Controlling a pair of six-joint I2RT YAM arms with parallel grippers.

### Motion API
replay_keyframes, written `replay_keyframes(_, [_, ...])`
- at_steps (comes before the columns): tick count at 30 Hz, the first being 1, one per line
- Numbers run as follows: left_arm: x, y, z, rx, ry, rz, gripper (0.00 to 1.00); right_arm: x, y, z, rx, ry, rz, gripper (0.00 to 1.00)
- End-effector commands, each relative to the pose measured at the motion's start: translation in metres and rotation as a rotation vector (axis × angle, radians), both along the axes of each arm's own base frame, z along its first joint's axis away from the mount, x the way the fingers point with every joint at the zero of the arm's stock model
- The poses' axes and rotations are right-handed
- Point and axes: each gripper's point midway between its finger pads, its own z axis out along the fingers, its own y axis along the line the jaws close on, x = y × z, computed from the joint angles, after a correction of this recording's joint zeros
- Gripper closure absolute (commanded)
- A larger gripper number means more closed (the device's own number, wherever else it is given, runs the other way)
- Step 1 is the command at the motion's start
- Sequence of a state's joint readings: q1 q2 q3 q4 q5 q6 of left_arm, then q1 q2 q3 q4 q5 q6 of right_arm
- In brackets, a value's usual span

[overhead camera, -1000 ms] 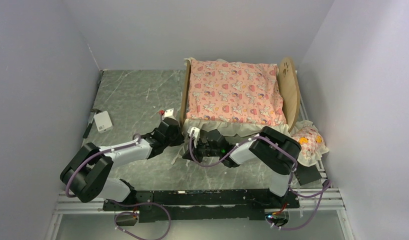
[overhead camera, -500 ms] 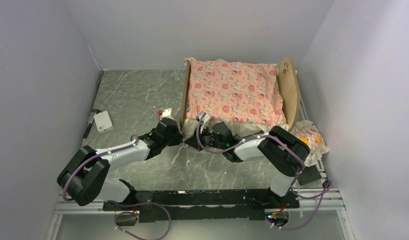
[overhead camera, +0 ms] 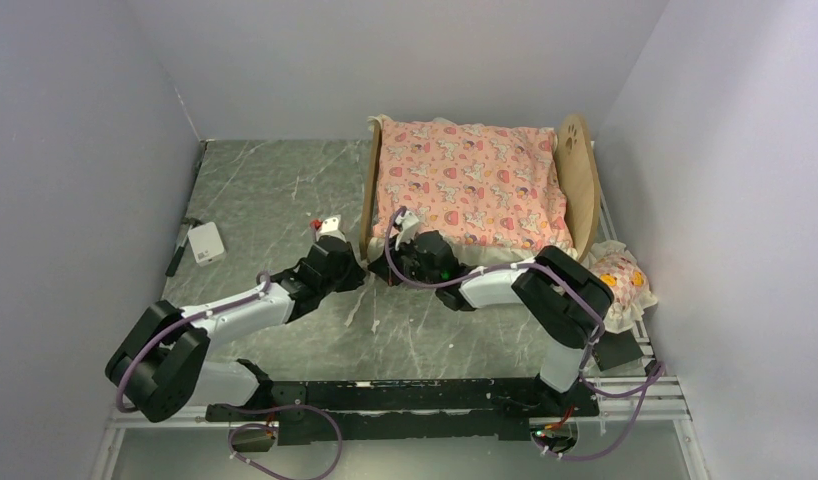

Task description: Set up the pet bed

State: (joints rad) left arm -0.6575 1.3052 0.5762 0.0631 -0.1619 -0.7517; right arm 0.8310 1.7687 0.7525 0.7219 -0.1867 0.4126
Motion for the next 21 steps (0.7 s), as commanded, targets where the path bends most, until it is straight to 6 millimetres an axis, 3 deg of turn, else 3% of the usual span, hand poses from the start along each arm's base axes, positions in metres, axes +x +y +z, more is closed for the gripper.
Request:
replay_keyframes(1, [-0.007,0.006,0.005,-0.009,0.007,0.009,1.00,0.008,0.002,-0.010,-0.035,0.021,-0.020,1.00])
replay_keyframes(9, [-0.008,-0.004,0.010,-0.035,0.015,-0.031,1.00,0.002,0.009,-0.027,-0.061,0.052,0.045,1.00])
replay_keyframes(14, [-0.014,-0.010,0.008,-0.050,0.036,-0.070,1.00,0.000,0.016,-0.010,-0.009,-0.014,0.085,1.00])
replay_keyframes(21, [-0.023,-0.020,0.026,-0.071,0.048,-0.154,0.99,-0.005,0.023,0.002,0.042,-0.124,0.171,1.00])
